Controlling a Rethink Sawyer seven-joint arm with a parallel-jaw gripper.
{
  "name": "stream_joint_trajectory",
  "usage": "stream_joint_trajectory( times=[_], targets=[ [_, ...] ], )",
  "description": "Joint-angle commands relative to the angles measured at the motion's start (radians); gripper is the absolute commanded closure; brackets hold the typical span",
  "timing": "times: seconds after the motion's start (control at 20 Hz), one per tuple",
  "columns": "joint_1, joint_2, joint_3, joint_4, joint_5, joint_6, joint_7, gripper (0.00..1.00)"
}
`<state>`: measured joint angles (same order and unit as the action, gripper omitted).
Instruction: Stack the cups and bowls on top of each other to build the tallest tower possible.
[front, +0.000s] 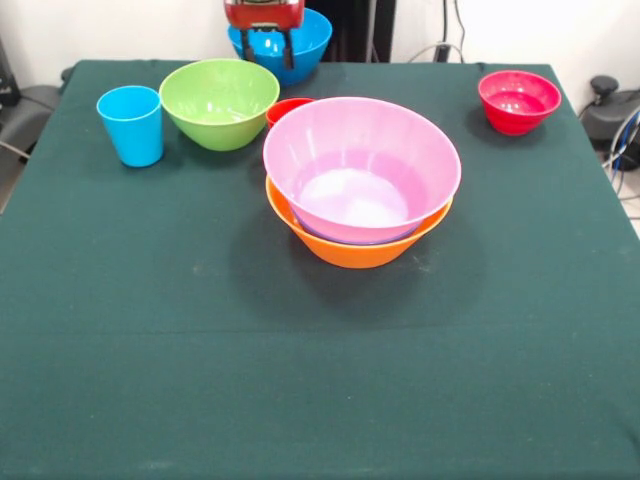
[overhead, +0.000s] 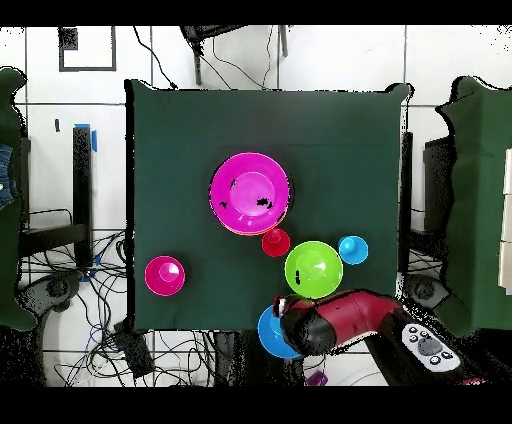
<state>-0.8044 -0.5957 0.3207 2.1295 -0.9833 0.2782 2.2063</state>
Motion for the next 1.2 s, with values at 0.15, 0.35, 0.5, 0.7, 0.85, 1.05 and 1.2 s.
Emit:
stream_joint_trajectory(
  times=[0.15,0.35,0.5,0.7,0.85,1.05,1.2],
  targets=[
    [0.035,0.037,0.135,-0.084,-0.098,0.105,-0.272,0.0],
    [0.038,0.031,0.144,-0.081,-0.103,0.119,-0.268,0.0],
    [0.041,0.023,0.15,-0.081,-0.11,0.13,-0.268,0.0],
    [0.056,-0.001,0.154,-0.073,-0.125,0.131,-0.256,0.0],
    [0.058,-0.035,0.168,-0.052,-0.092,0.147,-0.251,0.0],
    [0.08,-0.089,0.178,-0.025,-0.067,0.175,-0.251,0.0],
    [0.096,-0.124,0.181,-0.01,-0.062,0.183,-0.242,0.0]
  ],
)
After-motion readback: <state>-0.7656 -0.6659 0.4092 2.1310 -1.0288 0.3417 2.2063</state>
